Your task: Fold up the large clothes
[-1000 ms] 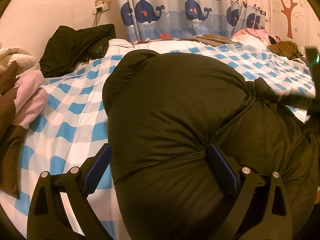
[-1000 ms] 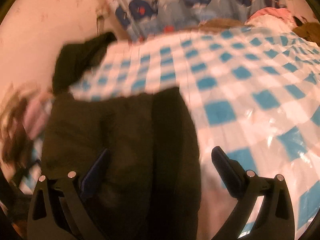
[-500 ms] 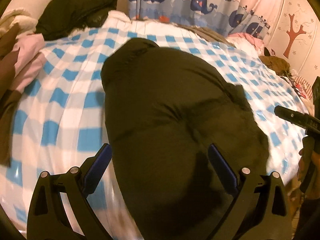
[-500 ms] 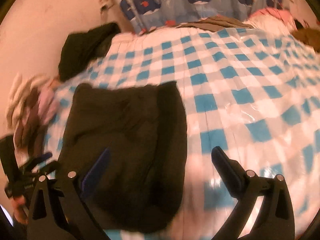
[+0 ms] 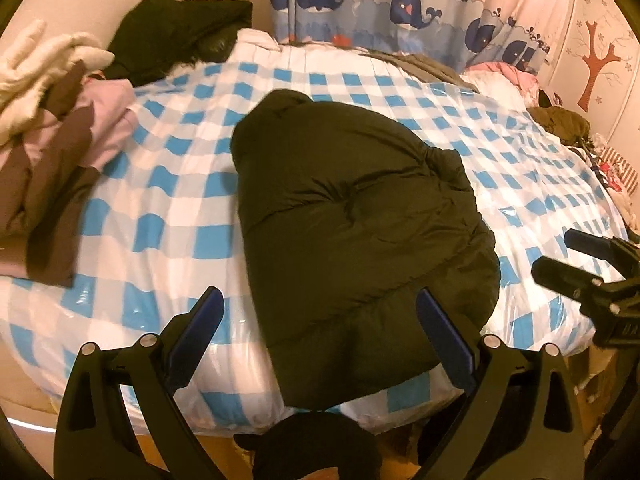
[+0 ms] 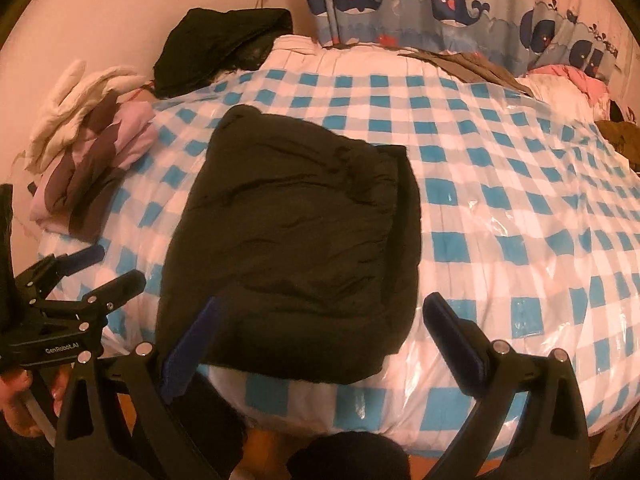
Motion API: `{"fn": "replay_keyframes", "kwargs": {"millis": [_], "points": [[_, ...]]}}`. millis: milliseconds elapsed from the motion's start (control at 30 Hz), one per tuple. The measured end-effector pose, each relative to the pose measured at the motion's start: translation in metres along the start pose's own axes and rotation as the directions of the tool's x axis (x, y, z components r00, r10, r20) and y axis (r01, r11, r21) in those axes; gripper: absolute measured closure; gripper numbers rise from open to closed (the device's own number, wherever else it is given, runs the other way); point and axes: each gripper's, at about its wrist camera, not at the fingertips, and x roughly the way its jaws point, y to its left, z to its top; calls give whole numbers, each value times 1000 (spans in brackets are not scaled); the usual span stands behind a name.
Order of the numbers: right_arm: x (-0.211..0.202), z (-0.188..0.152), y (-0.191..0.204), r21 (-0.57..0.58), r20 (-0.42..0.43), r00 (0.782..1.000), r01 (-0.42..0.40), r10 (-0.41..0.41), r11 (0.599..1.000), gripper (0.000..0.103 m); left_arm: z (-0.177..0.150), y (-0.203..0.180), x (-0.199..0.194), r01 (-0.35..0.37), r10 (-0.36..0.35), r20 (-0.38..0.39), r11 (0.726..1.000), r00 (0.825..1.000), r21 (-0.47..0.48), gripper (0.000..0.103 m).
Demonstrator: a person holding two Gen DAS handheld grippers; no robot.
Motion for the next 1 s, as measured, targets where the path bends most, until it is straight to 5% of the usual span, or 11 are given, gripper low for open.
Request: {"fn": "replay_keyframes", "kwargs": {"millis": [400, 1000], "points": [[-8, -6, 19, -18, -3, 1000, 6, -6, 1000, 6, -7, 6, -23, -18, 18, 26, 1000, 999, 3, 10], [14, -10, 23, -50, -87, 996, 20, -24, 999, 6, -10, 13, -4, -24, 24, -35, 1000, 999, 5, 10]]}}
